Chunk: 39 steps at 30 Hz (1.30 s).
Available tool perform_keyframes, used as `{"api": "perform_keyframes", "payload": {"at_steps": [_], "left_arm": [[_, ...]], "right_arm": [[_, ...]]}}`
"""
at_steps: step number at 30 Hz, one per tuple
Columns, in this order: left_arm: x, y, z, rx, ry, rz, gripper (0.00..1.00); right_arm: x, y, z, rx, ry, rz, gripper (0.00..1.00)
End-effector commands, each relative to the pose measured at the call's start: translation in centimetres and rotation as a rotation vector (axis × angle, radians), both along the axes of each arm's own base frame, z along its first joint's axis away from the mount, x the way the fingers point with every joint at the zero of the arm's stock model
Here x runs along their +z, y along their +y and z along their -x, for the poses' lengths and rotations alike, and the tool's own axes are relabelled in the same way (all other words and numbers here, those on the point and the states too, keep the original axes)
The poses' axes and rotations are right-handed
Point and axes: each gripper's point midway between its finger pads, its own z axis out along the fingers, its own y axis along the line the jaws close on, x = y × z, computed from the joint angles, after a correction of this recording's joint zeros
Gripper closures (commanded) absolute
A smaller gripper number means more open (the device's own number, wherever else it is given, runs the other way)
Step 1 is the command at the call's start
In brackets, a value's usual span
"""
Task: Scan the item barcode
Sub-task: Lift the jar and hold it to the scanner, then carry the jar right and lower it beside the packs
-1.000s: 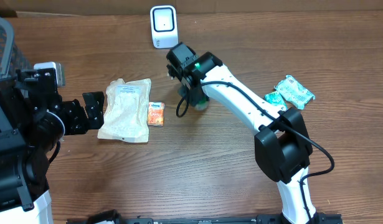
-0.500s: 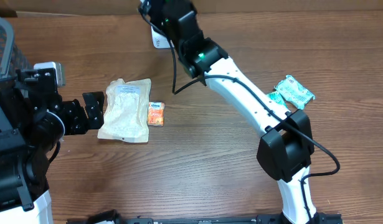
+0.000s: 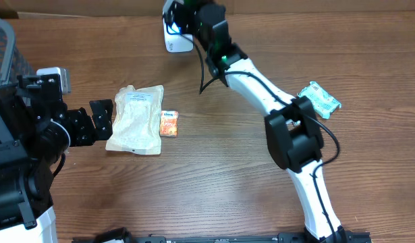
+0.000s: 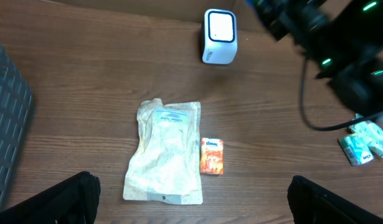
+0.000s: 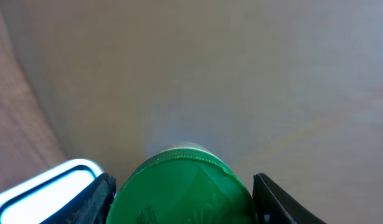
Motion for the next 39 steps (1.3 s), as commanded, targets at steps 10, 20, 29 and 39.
{"api": "perform_keyframes", "payload": {"at_steps": [10,20,29,39], "left_arm": [[0.6,0.2,-0.1,-0.006,-0.017,-0.021,0.01],[0.5,0.2,-0.2,-0.006,-0.014,-0.02,0.0],[0.4,0.2,-0.3,-0.006,-0.009,-0.019,0.0],[0.4,0.2,-0.3,-0.006,-0.01,-0.019,0.0]], "right_arm": [[0.4,2.1,0.7,0.08,-0.047,-0.008,0.96],[0.5,2.1,0.7,0.081,-0.051,-0.011,0.96],[5.0,1.2,1.7,0.06,0.02,-0.154,0.96],[6.3,-6.9,11.8,-0.236,0.785,-0.424,0.96]]}}
